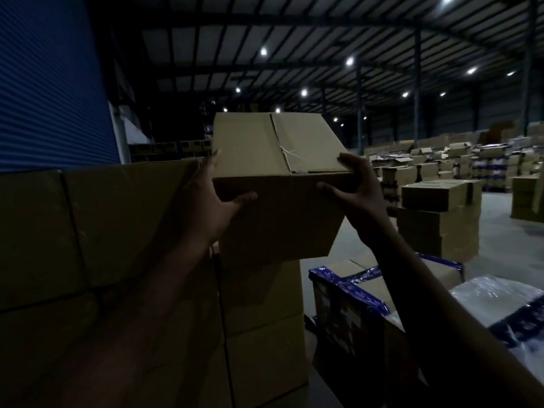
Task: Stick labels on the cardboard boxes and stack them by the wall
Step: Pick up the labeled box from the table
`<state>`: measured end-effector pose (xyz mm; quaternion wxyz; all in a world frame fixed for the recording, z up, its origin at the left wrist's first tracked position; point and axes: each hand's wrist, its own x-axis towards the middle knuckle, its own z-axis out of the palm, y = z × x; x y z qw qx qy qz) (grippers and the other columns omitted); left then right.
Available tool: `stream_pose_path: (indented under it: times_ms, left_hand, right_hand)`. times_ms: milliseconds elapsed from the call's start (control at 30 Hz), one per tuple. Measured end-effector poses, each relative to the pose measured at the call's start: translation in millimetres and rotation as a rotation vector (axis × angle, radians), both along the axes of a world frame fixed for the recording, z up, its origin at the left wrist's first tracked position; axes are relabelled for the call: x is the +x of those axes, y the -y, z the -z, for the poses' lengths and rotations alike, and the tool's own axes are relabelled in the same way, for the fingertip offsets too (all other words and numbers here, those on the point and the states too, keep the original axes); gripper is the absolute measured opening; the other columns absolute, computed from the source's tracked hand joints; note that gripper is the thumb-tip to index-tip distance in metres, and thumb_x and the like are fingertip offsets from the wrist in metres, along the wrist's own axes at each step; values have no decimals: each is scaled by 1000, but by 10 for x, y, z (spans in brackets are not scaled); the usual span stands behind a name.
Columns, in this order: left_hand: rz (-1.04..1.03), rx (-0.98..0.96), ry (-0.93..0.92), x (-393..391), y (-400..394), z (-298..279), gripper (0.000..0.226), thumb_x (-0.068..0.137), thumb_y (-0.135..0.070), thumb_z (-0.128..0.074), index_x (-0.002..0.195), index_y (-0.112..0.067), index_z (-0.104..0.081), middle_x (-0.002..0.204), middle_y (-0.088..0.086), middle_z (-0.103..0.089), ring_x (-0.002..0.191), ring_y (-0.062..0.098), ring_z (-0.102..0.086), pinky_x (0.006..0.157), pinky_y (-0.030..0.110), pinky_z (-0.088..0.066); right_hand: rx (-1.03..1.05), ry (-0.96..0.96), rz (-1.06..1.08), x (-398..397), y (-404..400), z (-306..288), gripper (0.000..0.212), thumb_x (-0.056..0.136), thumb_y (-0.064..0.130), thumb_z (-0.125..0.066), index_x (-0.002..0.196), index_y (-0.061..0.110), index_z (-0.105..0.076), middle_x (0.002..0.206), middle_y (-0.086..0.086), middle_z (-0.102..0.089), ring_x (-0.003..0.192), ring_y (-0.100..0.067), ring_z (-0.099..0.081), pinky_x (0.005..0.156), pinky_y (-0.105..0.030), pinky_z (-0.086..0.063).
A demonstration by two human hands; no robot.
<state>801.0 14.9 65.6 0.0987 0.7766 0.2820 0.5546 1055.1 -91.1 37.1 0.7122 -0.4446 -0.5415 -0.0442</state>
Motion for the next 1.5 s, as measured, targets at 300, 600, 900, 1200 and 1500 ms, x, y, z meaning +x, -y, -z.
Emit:
stream_pose_path:
  times_ms: [300,600,900,1200,1500]
  left_hand:
    - [-138,8,-91,295,-686,-258,100,68,-53,-83,152,-31,-33,153,8,-43,135,27,-45,99,38,-46]
    - [-425,106,-269,284,-1105,-570,96,65,-81,-67,145,-36,-39,135,5,-61,124,33,-54,109,47,-34]
    - [-465,91,-344,296,-1303,-650,93,71,-73,-70,146,-29,-38,133,11,-61,120,32,-56,105,48,-42]
    - [-546,136,-526,324,-1504,-699,94,73,-73,-69,146,-22,-40,133,13,-59,119,31,-57,92,41,-46]
    - [-684,340,-680,262,-1746,-566,93,76,-79,-60,142,-16,-44,140,11,-52,129,29,-46,105,44,-36]
  right_hand:
    - [-5,-46,-82,462,-892,-356,69,71,29,-85,129,25,-49,127,5,-49,115,-15,-54,84,-40,-60]
    - [-86,-104,-137,547,-1507,-572,67,72,31,-85,128,24,-49,118,4,-49,107,-17,-58,74,-35,-62]
    - [-128,-124,-172,549,-1897,-601,65,74,28,-83,128,22,-48,115,5,-48,103,-14,-57,66,-25,-58]
    - [-177,-111,-120,592,-2080,-511,64,76,30,-81,129,22,-46,107,13,-45,92,-8,-54,55,-19,-53]
    - [-287,6,-94,475,-2210,-577,69,78,26,-80,134,24,-40,112,7,-48,107,-21,-58,78,-37,-59]
